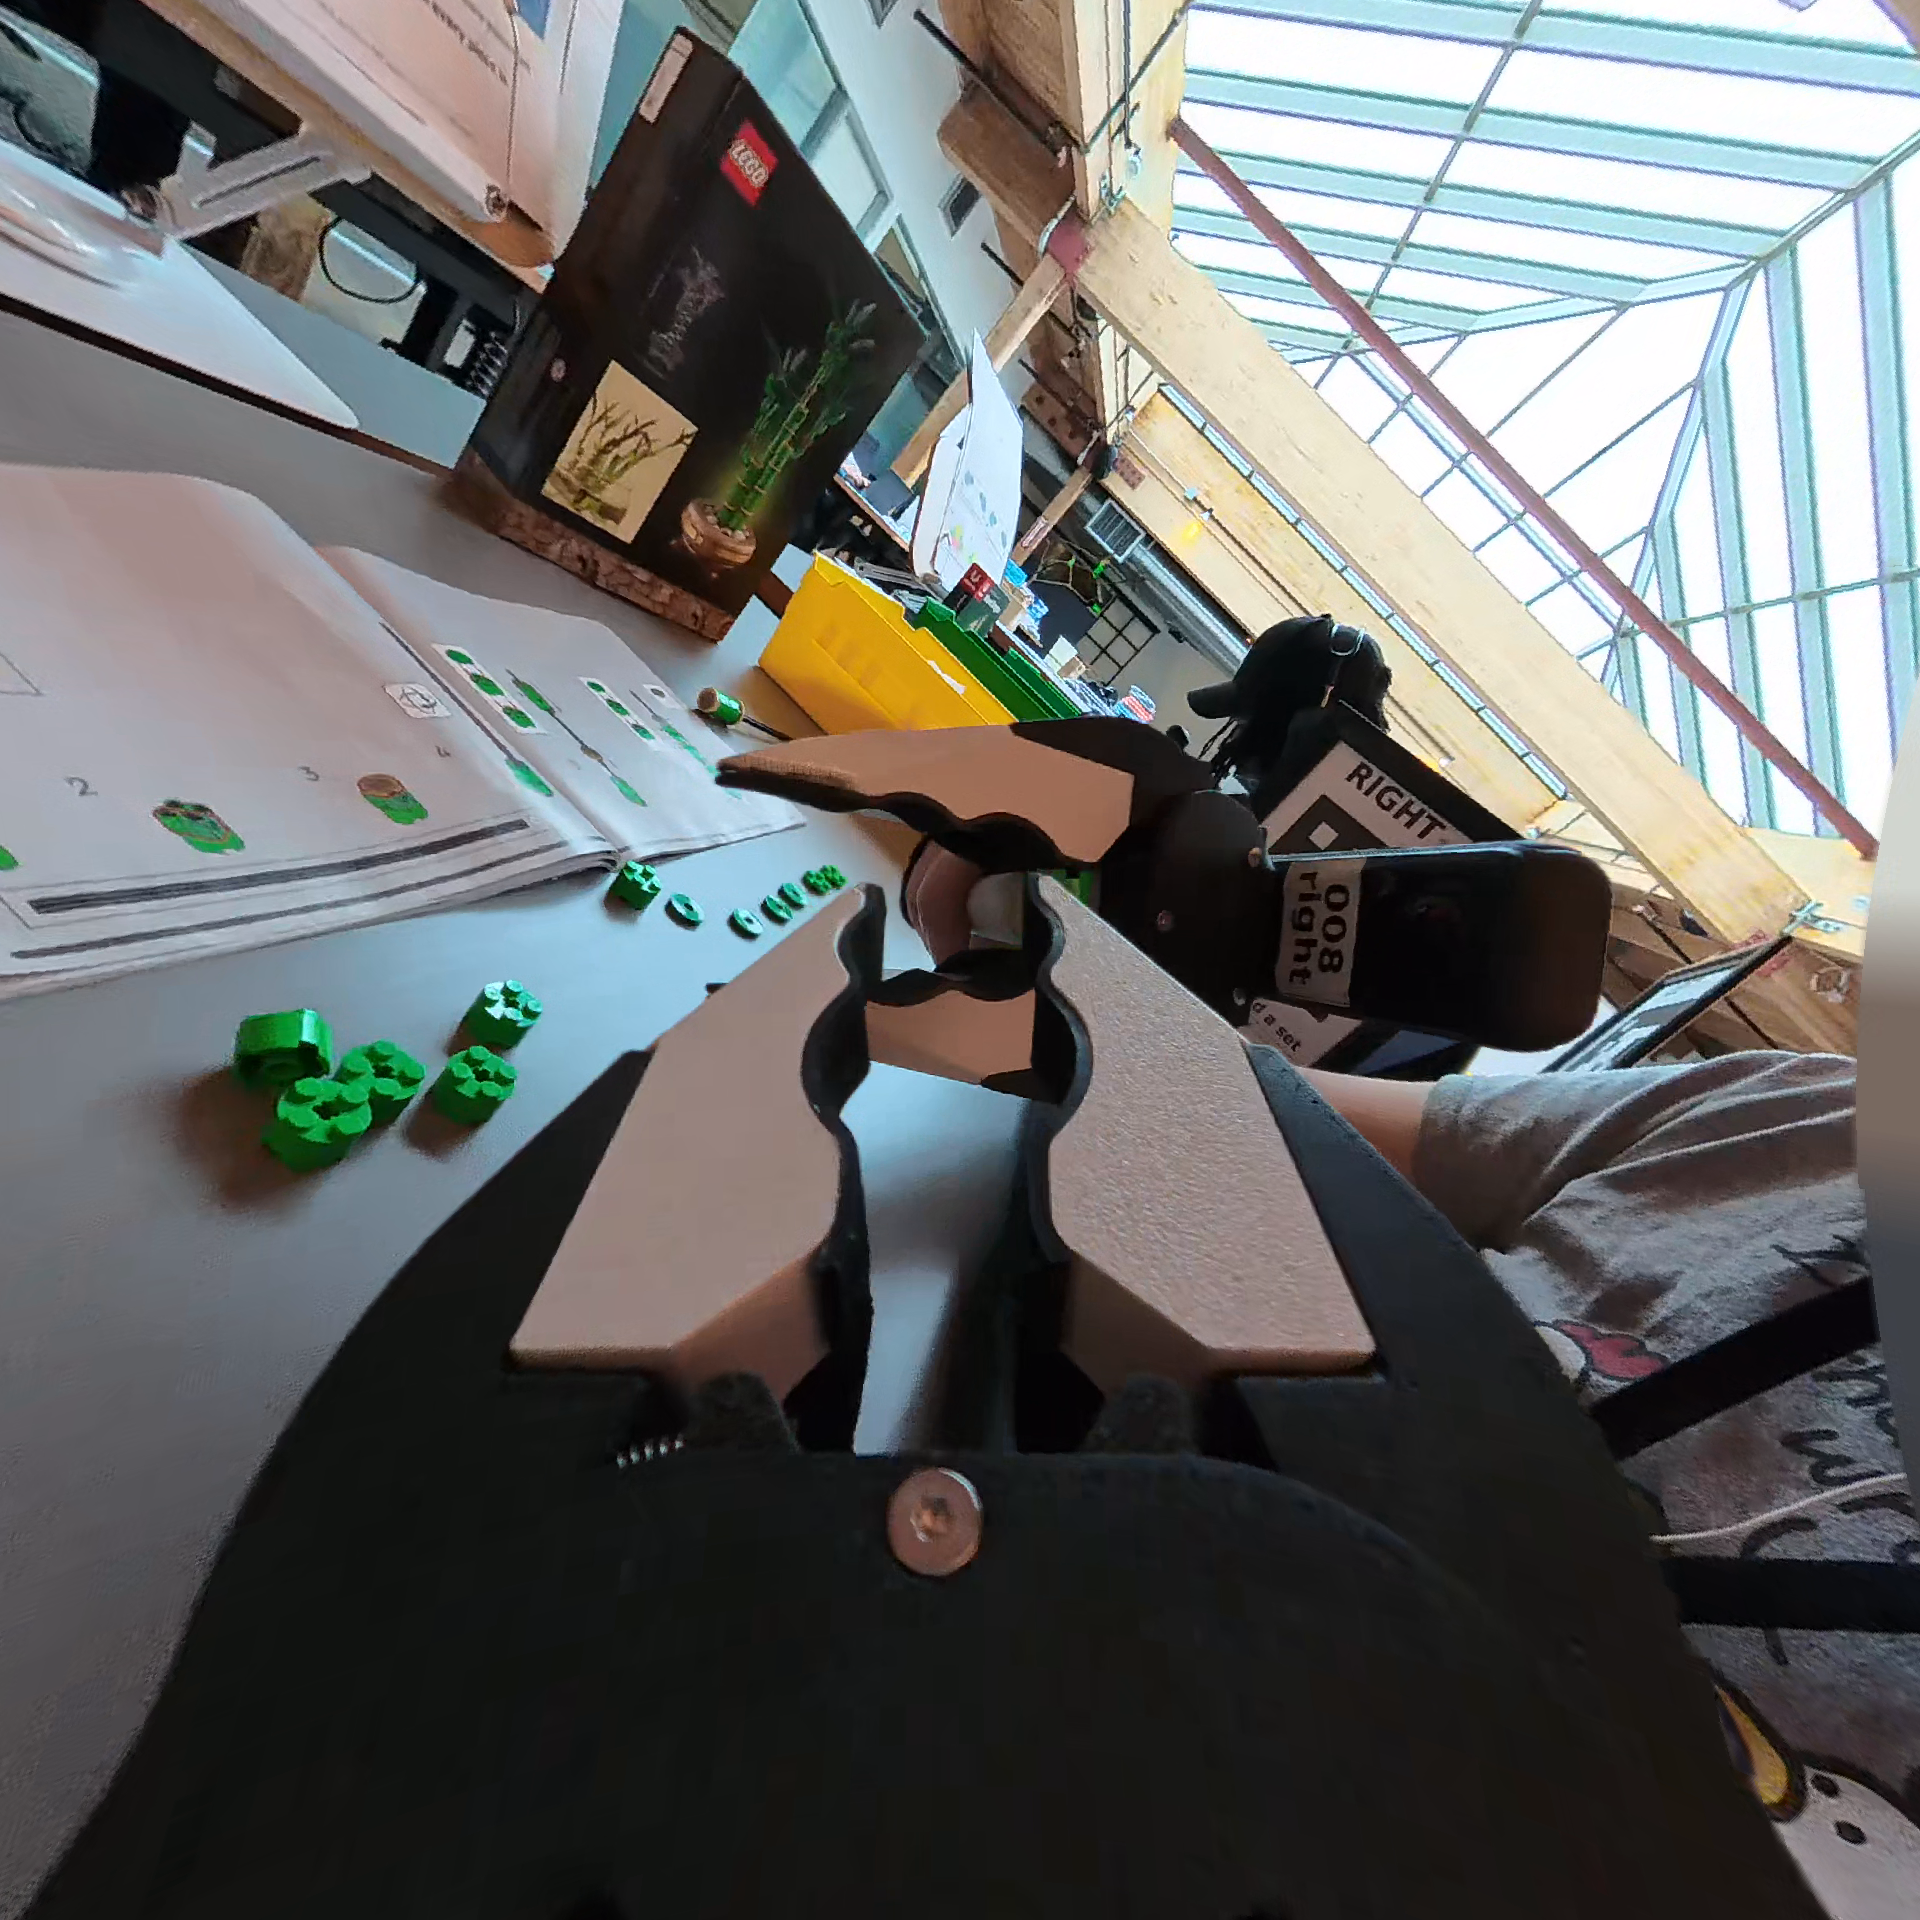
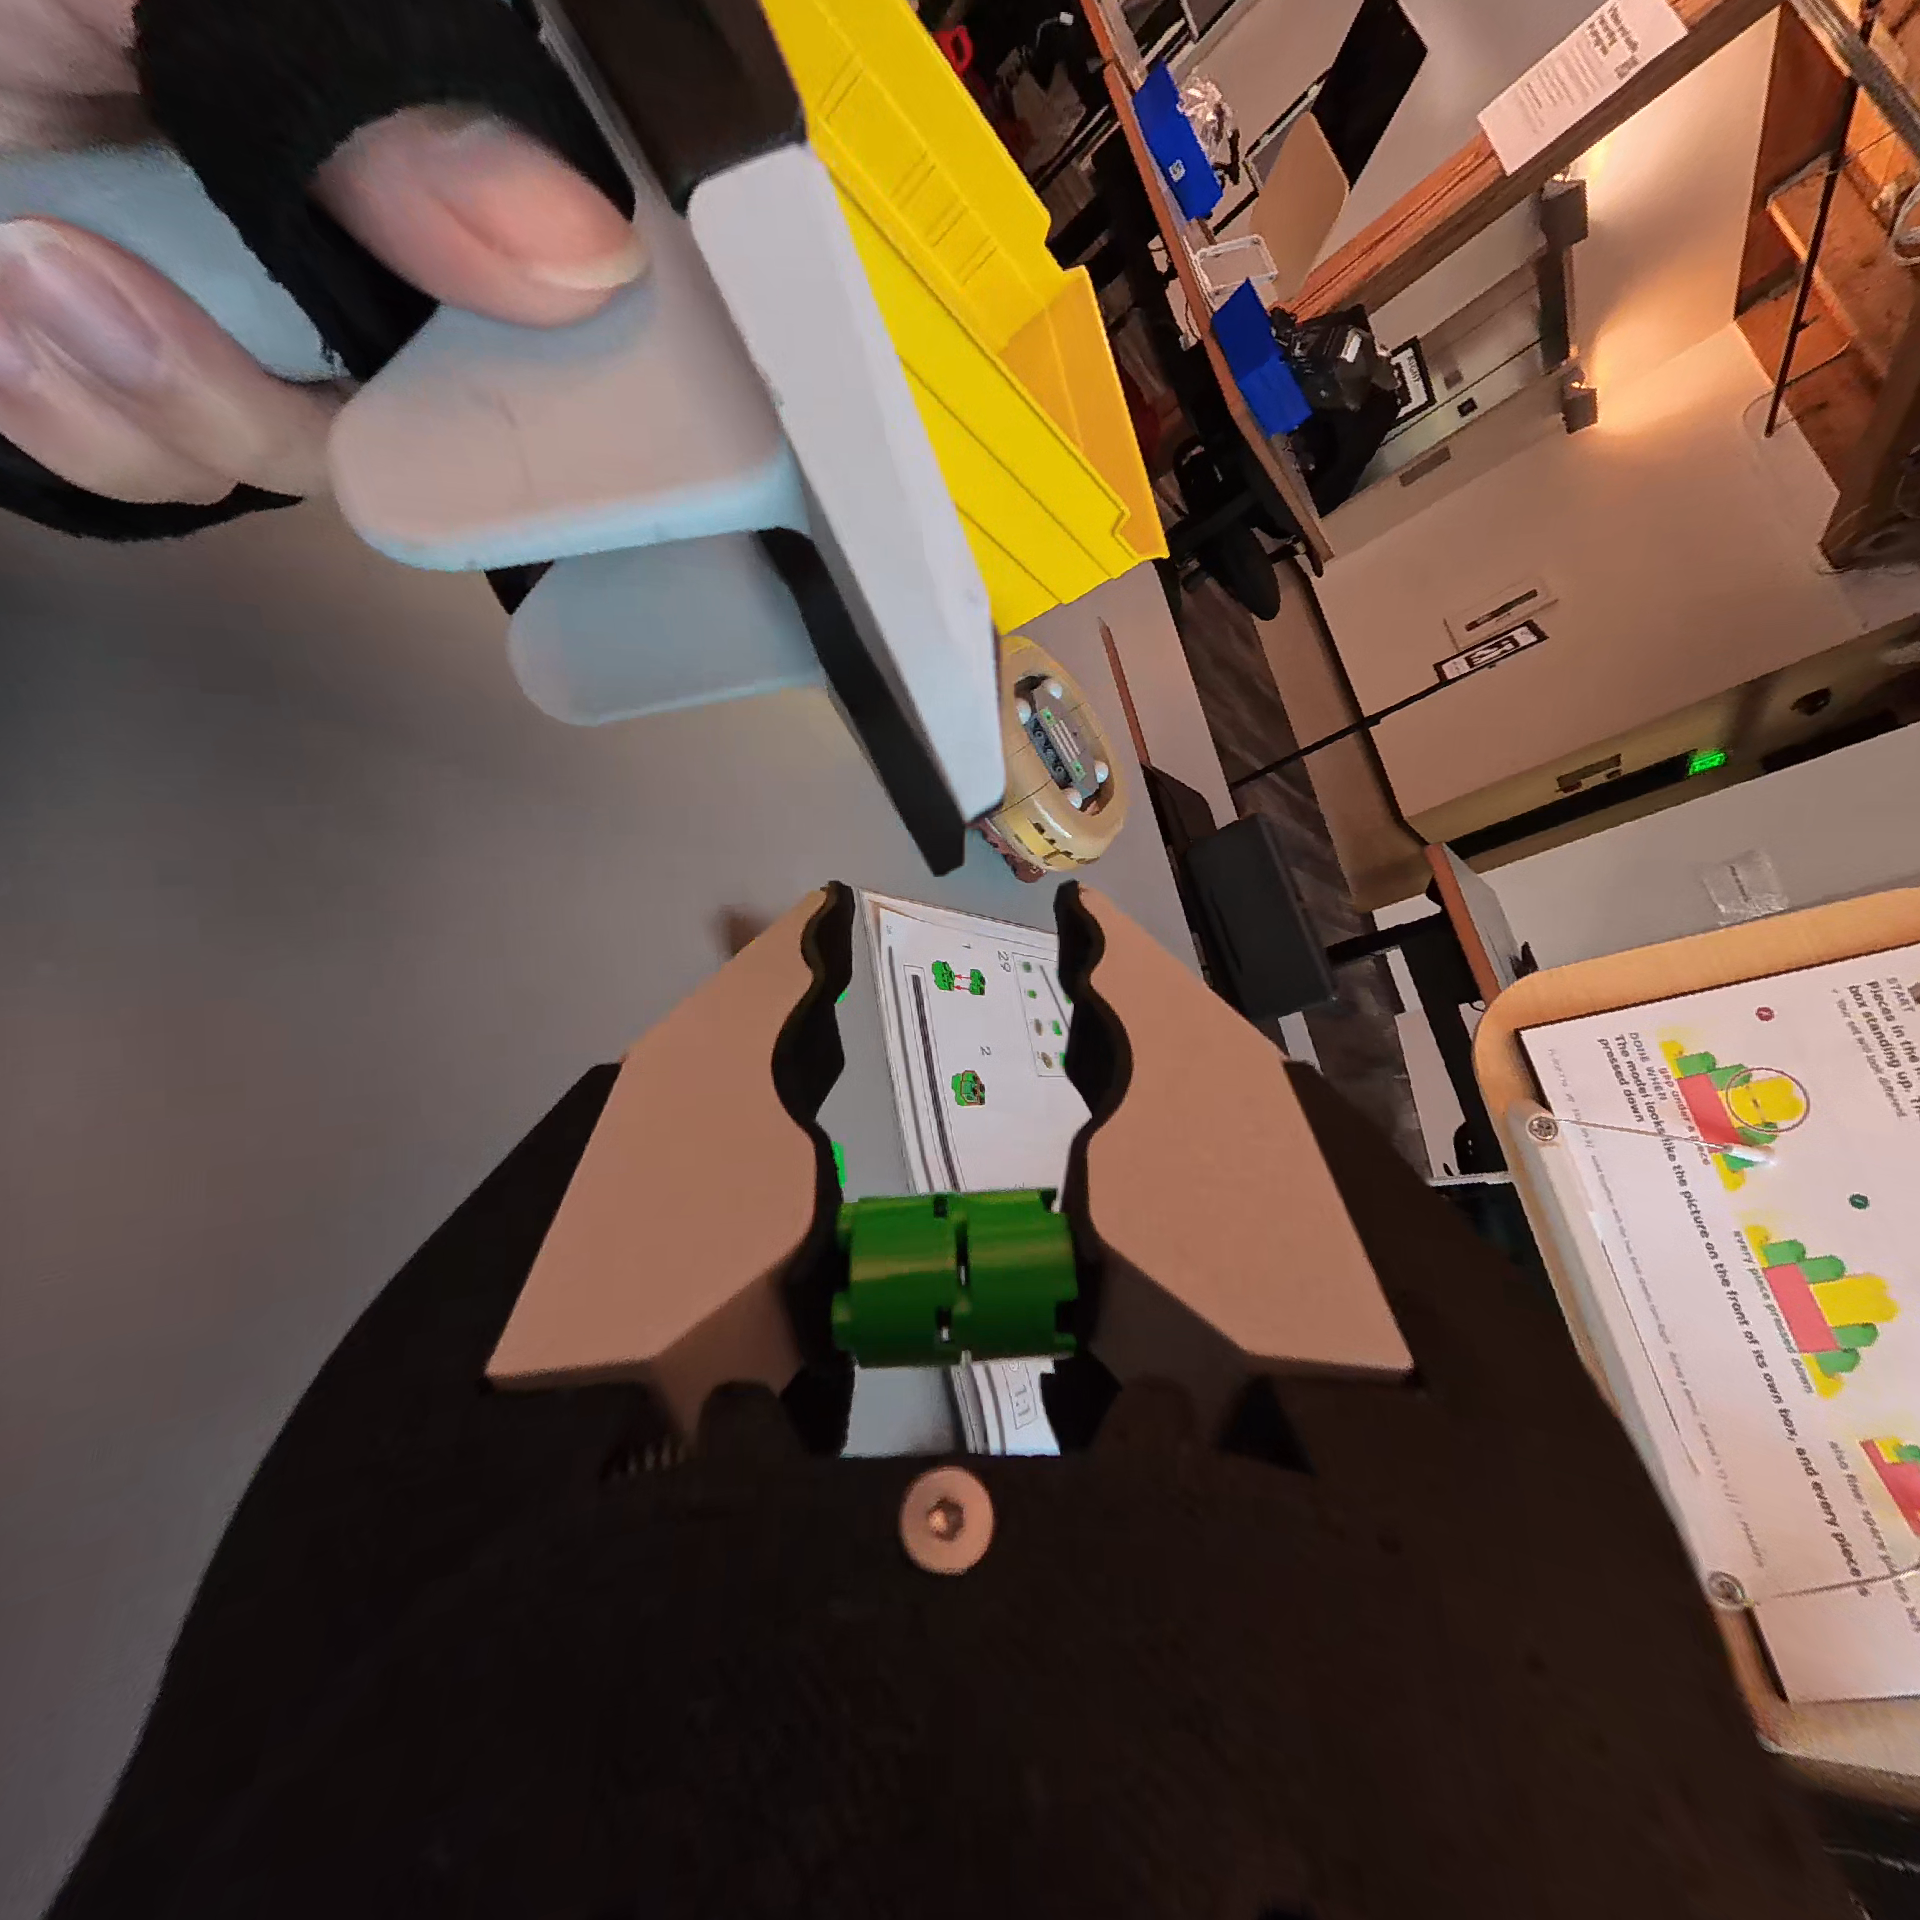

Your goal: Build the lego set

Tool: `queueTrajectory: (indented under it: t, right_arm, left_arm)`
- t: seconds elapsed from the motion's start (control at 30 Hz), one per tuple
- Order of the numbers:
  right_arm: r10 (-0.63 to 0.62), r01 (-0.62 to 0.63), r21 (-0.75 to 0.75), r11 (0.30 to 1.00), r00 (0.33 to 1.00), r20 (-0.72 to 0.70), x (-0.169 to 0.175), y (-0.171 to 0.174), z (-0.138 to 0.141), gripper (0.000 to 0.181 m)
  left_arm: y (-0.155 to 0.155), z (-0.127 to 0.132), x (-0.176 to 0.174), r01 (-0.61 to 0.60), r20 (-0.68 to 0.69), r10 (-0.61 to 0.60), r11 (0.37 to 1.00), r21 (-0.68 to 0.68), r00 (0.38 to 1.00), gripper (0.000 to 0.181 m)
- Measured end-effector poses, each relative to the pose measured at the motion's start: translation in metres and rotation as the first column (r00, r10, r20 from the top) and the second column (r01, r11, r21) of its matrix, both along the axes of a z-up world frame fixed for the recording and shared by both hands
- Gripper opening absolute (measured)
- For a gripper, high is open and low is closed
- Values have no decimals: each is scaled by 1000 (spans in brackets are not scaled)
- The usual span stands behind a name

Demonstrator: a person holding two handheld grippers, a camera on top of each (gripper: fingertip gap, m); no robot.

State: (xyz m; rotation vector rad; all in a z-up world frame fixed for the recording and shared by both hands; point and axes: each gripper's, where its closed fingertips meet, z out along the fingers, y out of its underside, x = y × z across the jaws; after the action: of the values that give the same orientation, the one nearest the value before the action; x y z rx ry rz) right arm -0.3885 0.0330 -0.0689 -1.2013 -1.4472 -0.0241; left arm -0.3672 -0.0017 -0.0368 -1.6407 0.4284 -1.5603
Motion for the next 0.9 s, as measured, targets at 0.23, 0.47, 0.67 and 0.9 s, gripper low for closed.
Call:
queueTrajectory:
  t: [0.23,0.47,0.67,0.9]
  right_arm:
    - [36,-36,-17,999,999,11,-6,-7,-4,39]
    - [84,-85,-57,995,996,-31,-14,-18,-2,39]
    - [105,-106,-41,993,994,-21,-17,-23,-2,39]
    - [117,-118,-69,991,993,-25,-18,-24,-6,39]
  left_arm:
    - [-14,4,13,65,-39,-62,995,78,997,25]
    - [-40,-1,35,237,-76,-231,968,78,970,25]
    - [-40,-3,34,251,-62,-248,967,43,967,12]
    - [-38,-6,33,261,-31,-262,965,-11,965,10]
